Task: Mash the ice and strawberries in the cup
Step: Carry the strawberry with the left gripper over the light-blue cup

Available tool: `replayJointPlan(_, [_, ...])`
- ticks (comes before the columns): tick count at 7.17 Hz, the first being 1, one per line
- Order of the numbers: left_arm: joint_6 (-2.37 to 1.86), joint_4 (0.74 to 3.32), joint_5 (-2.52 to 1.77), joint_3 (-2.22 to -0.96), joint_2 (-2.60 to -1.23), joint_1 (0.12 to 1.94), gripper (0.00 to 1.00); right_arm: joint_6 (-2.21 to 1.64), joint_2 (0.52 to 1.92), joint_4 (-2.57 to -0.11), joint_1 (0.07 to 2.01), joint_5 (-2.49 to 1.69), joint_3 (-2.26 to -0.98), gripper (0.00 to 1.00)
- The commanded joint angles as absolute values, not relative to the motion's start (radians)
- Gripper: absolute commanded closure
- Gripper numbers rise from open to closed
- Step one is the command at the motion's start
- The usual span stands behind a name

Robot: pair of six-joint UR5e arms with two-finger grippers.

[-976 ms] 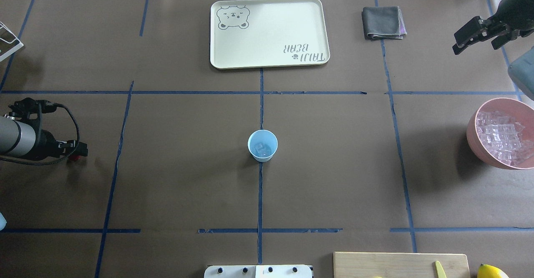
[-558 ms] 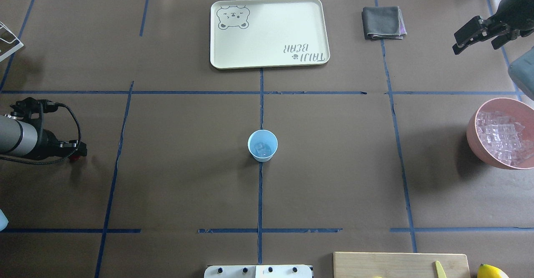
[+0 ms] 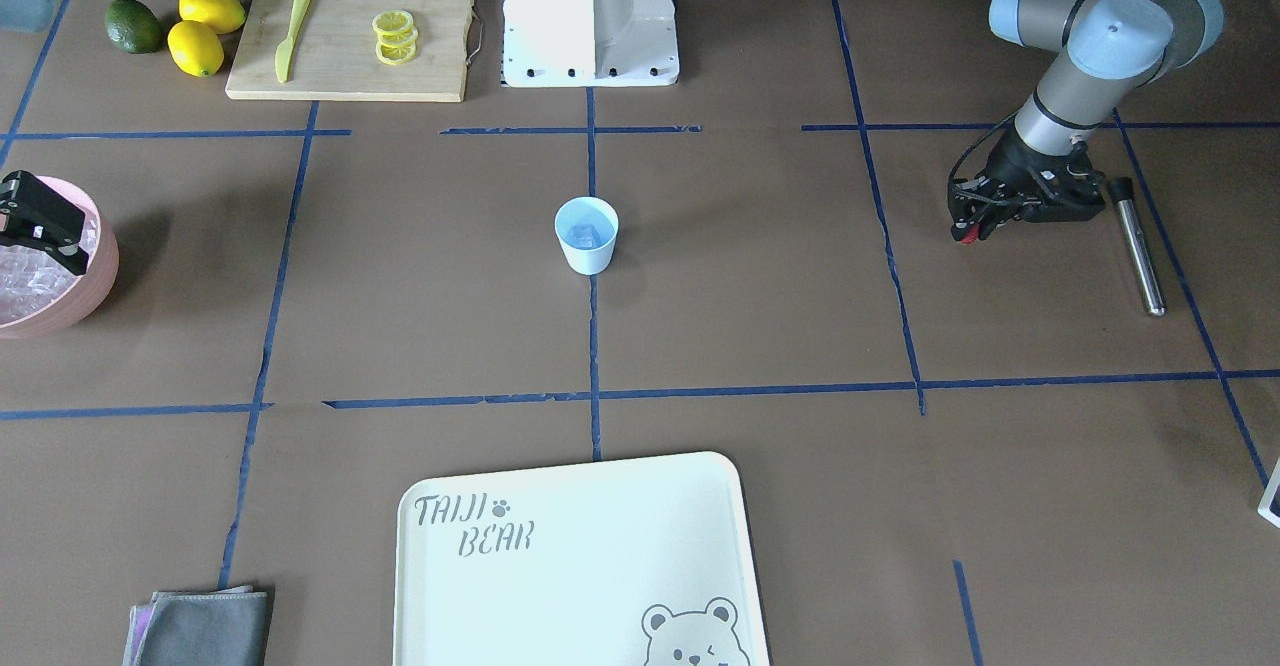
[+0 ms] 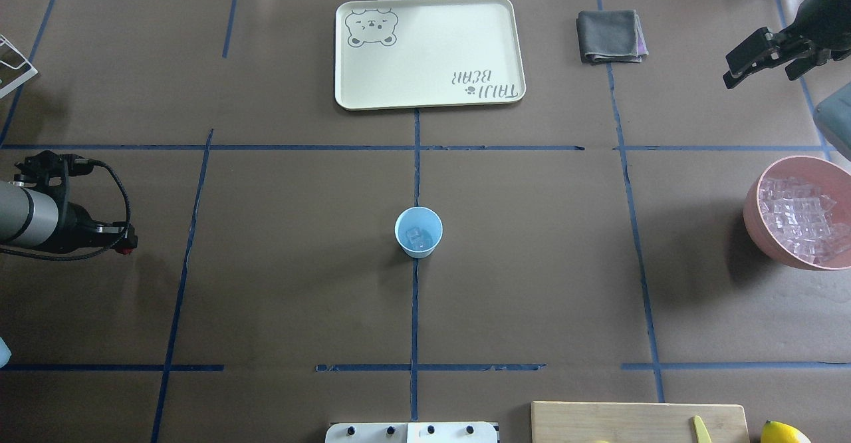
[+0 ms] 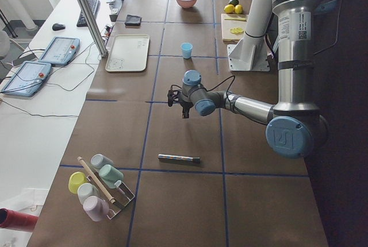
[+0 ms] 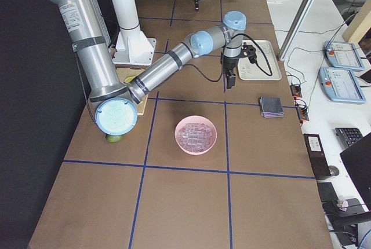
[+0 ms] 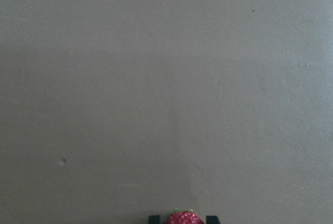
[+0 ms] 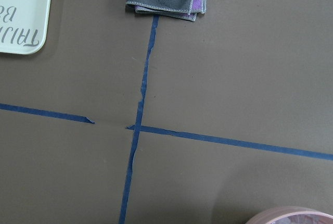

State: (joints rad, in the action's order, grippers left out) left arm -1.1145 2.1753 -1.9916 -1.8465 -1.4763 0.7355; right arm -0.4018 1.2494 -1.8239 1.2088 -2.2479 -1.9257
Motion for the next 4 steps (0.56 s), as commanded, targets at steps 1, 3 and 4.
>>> replayJointPlan(1, [-1.140, 1.921, -2.039, -2.042, -1.524, 0.736, 1.00, -0.402, 1.256, -1.824, 1.209, -2.249, -1.928, 0.01])
replayJointPlan(3, [-1.286, 1.637, -2.039, -2.054, -1.856, 0.723, 1.00, -0.393, 1.290, -1.813, 1.224, -2.246, -1.930, 0.01])
replayJointPlan(4, [-1.354, 1.494, -2.036, -2.039, -2.032, 0.666, 1.00, -0.374, 1.325, -1.769, 1.244, -2.246, -1.928, 0.01])
